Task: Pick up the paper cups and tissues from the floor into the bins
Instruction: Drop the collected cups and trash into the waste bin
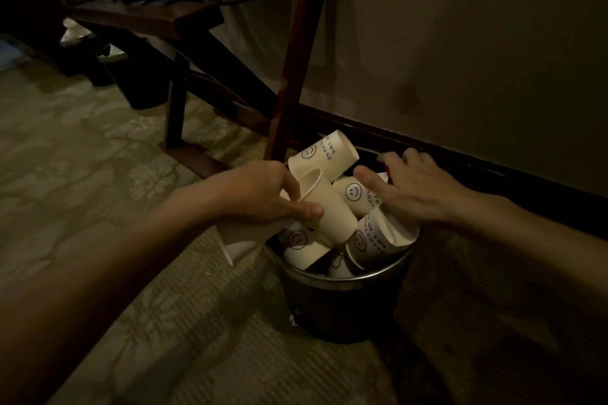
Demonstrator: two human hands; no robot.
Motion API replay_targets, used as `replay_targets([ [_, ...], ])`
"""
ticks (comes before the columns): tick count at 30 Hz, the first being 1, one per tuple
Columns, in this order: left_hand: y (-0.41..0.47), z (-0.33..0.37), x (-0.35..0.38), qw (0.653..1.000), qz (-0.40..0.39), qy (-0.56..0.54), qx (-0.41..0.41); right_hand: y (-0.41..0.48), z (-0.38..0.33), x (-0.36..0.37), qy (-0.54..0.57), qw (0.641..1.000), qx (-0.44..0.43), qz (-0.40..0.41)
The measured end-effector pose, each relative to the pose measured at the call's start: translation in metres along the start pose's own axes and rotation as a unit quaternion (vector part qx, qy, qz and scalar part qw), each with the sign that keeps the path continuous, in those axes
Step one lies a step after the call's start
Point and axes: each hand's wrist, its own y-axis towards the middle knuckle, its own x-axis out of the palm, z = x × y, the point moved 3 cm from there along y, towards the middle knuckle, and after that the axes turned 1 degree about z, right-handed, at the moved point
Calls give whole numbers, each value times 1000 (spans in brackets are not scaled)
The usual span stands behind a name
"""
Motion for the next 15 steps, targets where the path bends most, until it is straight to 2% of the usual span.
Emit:
replay_targets([
  [4, -22, -9, -22, 993, 65, -94, 2, 2, -6, -9, 87, 995, -52, 14],
  [7, -38, -9, -39, 964, 160, -210, 22, 2, -10, -15, 210, 975, -57, 53],
  [11, -43, 1, -23, 852, 290, -435, 27, -2, -8, -30, 235, 965, -62, 100],
  [15, -51, 10, 4, 756, 385, -527, 46, -12, -19, -34, 187, 967, -136, 106],
])
